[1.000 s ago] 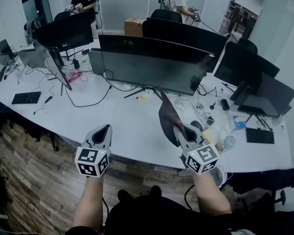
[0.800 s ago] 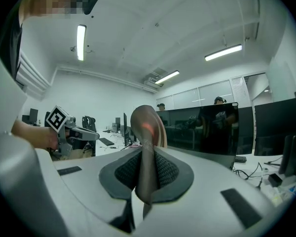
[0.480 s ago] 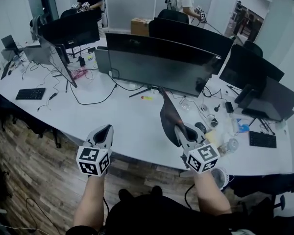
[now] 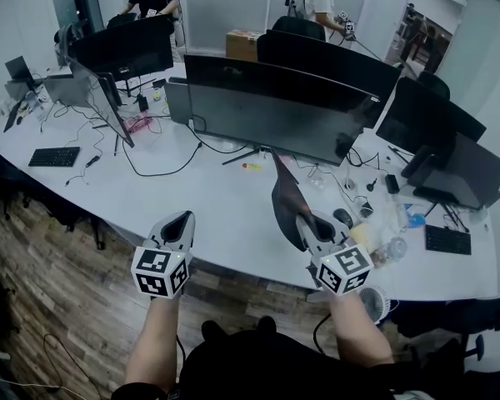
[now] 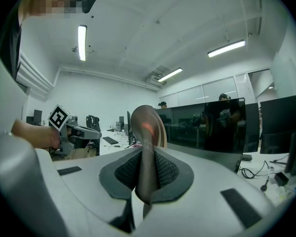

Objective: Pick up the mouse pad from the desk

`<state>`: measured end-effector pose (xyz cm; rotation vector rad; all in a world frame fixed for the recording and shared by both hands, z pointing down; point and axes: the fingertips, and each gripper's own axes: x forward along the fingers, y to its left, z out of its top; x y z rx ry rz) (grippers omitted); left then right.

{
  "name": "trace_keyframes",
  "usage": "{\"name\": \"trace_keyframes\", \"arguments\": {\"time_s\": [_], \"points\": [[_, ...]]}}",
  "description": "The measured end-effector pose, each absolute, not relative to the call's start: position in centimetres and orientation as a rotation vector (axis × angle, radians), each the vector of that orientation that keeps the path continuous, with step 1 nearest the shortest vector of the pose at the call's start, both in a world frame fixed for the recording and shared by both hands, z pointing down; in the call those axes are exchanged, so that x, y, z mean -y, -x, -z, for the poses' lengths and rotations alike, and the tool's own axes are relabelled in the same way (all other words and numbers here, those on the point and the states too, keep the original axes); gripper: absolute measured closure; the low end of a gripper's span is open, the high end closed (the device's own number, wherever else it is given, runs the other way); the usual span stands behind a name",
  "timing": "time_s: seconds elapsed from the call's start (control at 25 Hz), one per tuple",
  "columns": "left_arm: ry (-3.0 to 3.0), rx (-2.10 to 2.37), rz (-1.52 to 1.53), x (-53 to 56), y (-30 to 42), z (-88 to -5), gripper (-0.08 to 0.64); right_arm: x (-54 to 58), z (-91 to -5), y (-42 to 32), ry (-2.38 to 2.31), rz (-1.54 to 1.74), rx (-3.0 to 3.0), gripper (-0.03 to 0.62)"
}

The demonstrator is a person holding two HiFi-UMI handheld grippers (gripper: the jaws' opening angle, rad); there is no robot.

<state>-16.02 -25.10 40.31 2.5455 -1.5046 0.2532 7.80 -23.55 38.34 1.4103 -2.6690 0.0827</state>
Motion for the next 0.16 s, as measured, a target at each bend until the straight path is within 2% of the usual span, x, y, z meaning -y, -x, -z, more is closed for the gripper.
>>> {"name": "trace_keyframes", "arguments": {"time_s": [0.16], "points": [[-2.543, 1.504, -0.252, 25.03, 16.25, -40.28, 0.551, 23.46, -38.29, -7.46, -1.404, -0.082, 2.669, 0.560]]}}
